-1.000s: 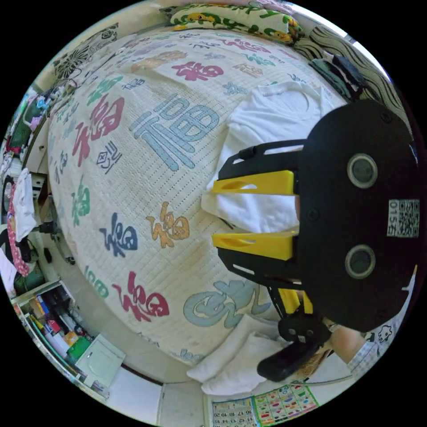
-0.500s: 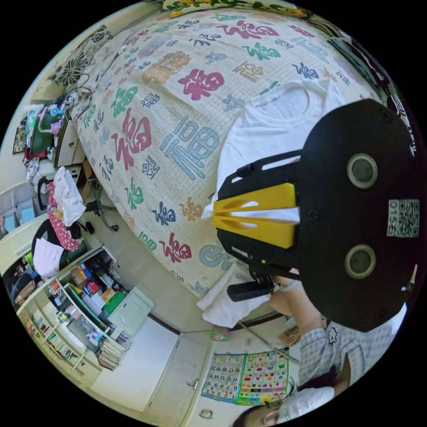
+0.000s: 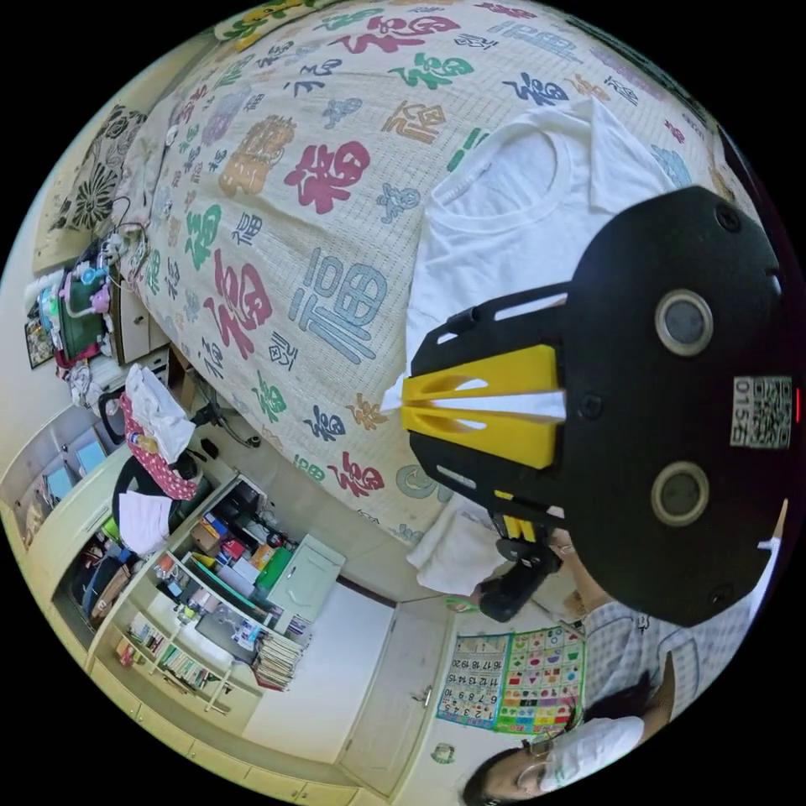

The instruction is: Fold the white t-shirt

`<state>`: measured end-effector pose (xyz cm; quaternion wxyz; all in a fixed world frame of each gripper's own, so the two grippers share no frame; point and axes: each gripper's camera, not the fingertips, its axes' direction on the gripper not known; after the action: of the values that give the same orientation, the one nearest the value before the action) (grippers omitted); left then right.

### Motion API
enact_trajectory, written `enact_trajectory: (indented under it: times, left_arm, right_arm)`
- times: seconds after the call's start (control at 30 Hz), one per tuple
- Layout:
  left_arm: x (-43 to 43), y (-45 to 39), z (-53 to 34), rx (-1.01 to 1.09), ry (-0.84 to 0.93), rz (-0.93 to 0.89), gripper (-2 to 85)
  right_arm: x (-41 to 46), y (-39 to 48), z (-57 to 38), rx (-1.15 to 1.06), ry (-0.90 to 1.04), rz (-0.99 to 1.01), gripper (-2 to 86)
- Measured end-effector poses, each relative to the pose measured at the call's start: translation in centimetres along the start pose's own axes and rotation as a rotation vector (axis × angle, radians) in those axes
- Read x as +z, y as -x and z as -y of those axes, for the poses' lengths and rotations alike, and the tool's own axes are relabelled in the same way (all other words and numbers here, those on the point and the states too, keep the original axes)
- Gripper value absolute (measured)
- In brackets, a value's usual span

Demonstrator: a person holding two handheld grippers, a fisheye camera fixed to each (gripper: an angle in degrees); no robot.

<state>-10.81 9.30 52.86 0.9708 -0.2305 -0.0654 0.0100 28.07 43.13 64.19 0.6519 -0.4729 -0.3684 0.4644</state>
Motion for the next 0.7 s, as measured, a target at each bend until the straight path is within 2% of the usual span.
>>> enact_trajectory:
  times: [0.2, 0.3, 0.37, 0.43, 0.5, 0.6, 0.63, 0.7]
  left_arm:
    - [5.1, -6.4, 0.5, 0.258, 0.23, 0.024, 1.8]
    - [7.7, -7.1, 0.3, 0.281, 0.363, -0.037, 5.1]
    - [8.7, -7.0, 0.5, 0.269, 0.422, -0.09, 7.1]
    - [8.6, -6.7, 1.1, 0.247, 0.414, -0.147, 8.1]
    - [7.5, -5.6, 2.2, 0.197, 0.33, -0.189, 8.3]
    - [6.9, -3.4, 3.0, 0.095, 0.268, -0.184, 8.0]
    - [7.1, -3.0, 3.1, 0.074, 0.271, -0.182, 7.9]
    - [8.4, -2.0, 3.2, 0.042, 0.326, -0.197, 7.3]
  right_arm:
    - [-1.2, -6.8, -3.0, 0.221, -0.054, 0.03, -0.2]
    - [-0.9, -10.3, -4.8, 0.339, -0.023, 0.022, 0.4]
    - [-1.0, -12.1, -5.6, 0.417, 0.0, -0.051, 1.2]
    - [-1.4, -12.8, -5.7, 0.469, 0.006, -0.134, 2.0]
    - [-2.0, -12.7, -5.1, 0.451, -0.001, -0.2, 3.6]
    - [-3.5, -12.3, -2.9, 0.429, -0.008, -0.393, 8.0]
    - [-4.0, -12.0, -1.8, 0.394, -0.032, -0.396, 8.0]
    - [-4.0, -11.1, 0.2, 0.273, -0.031, -0.278, 7.5]
